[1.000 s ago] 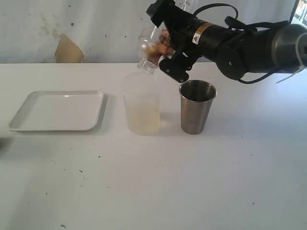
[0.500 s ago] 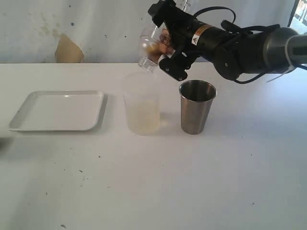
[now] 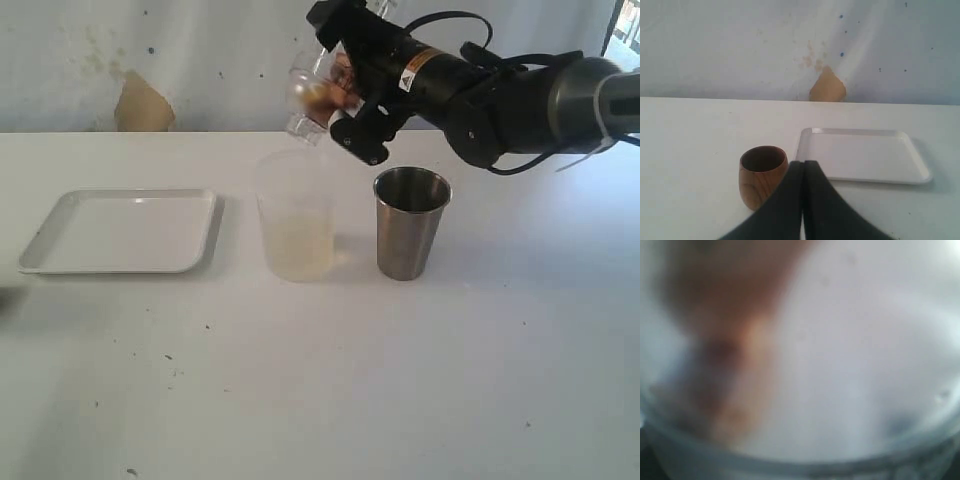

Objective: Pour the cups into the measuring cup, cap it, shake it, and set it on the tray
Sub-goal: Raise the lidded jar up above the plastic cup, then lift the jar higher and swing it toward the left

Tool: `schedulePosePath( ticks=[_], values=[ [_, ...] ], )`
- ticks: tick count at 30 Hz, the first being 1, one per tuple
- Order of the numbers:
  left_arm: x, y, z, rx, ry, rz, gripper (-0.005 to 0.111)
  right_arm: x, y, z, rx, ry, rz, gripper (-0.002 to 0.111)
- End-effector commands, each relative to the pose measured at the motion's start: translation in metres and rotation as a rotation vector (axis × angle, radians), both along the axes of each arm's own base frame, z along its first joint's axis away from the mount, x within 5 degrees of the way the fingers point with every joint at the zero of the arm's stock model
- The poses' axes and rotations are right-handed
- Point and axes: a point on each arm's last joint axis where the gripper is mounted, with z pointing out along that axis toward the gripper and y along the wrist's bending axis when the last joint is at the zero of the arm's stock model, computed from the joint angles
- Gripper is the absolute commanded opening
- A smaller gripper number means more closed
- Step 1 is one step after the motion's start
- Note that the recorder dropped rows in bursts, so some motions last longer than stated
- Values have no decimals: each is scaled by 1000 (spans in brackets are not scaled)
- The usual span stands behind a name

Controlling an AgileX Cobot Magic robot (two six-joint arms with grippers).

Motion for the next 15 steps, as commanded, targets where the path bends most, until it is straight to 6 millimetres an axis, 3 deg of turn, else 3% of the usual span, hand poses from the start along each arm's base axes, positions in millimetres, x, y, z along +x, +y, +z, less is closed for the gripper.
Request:
schedulePosePath(
  ticks=[1,6,15],
  values=[
    [0,0,-1,-6,-5,0,1,-1,1,9,67,-34,9,0],
    [0,0,-1,-6,-5,0,1,-2,4,9,218,33,16,0],
    [0,0,-1,-6,-5,0,1,-3,6,16,277,-30,47,0]
  ],
)
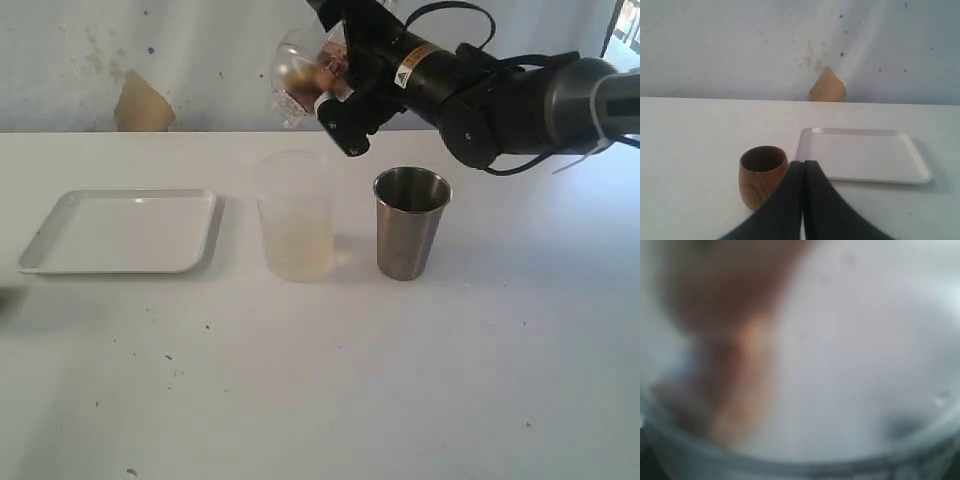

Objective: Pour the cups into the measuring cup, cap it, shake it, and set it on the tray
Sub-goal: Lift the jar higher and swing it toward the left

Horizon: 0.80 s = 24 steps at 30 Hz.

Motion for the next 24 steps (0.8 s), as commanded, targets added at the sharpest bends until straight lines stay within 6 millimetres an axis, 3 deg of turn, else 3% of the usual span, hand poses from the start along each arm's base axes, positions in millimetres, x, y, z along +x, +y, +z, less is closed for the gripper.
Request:
schedulePosePath(
  ticks=[1,9,24],
  values=[
    [0,0,-1,-6,-5,0,1,-1,0,9,90,-30,16,0],
    [0,0,-1,-6,-5,0,1,-7,1,7,769,207,129,0],
    [0,0,-1,-6,-5,0,1,-7,1,10,801,196,149,0]
  ],
)
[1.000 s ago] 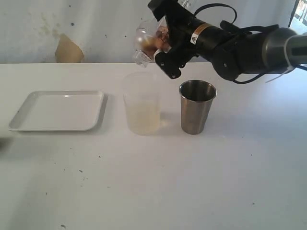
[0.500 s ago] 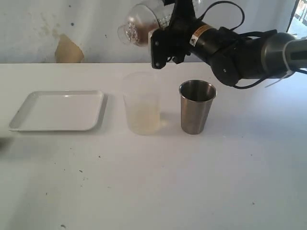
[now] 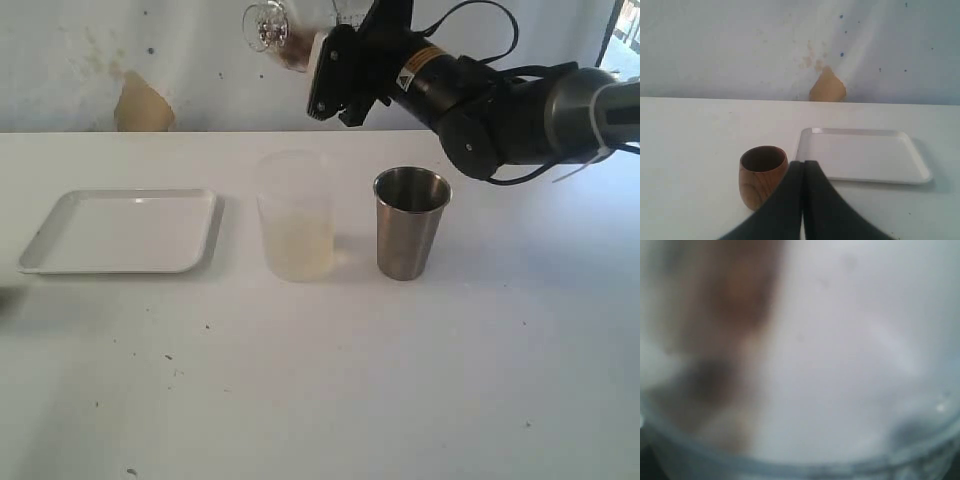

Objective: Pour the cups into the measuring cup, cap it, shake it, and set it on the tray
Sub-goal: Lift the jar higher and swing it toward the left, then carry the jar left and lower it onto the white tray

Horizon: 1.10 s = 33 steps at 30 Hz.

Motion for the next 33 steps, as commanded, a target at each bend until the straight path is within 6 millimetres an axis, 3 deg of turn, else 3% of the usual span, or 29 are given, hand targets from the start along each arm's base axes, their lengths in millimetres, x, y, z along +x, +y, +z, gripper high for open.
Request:
schedulePosePath(
  ticks=[1,15,20,27,33],
  values=[
    [0,0,-1,-6,-5,0,1,-2,0,9,49,-57,14,0],
    [0,0,-1,-6,-5,0,1,-3,2,9,609,217,130,0],
    [0,0,-1,-6,-5,0,1,-7,3,20,667,120,202,0],
    [0,0,-1,-6,-5,0,1,-7,3,20,915,255,270,0],
    [0,0,-1,-6,-5,0,1,-14,18,20,1123,418,411,0]
  ],
)
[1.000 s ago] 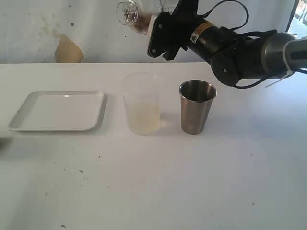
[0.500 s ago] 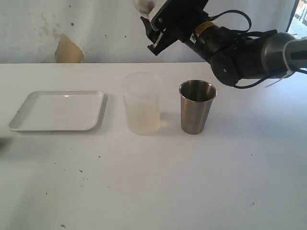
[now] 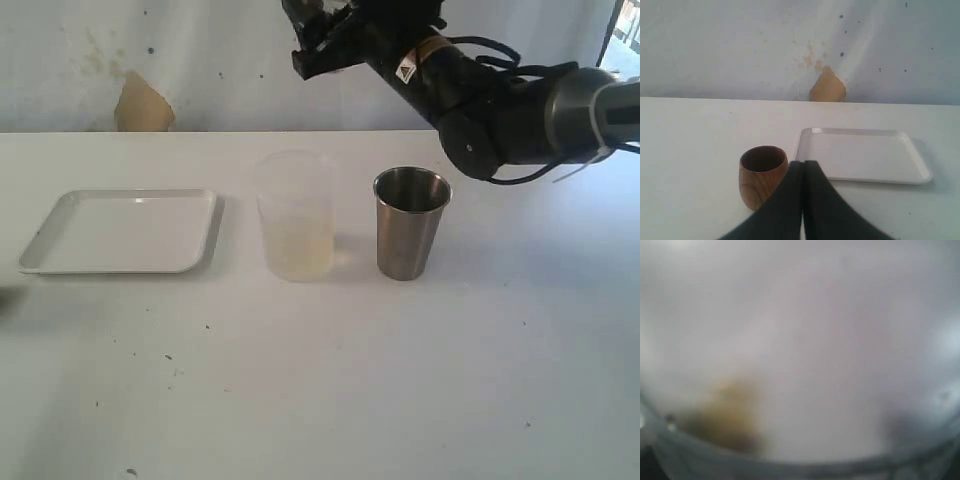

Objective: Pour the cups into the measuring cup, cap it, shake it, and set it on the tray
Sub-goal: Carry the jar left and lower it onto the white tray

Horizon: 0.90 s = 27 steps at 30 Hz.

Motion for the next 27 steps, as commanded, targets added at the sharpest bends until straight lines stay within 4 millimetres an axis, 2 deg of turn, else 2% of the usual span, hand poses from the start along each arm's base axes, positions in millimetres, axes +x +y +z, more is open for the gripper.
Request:
schedulePosePath(
  ticks=[1,5,14,27],
  values=[
    [0,0,-1,-6,-5,0,1,-9,17,6,177,61,140,0],
    [0,0,-1,-6,-5,0,1,-16,35,4,315,186,251,0],
    [0,0,-1,-6,-5,0,1,-33,70,0,259,231,349,0],
    [0,0,-1,-6,-5,0,1,-34,74,-3,244,260,343,0]
  ],
)
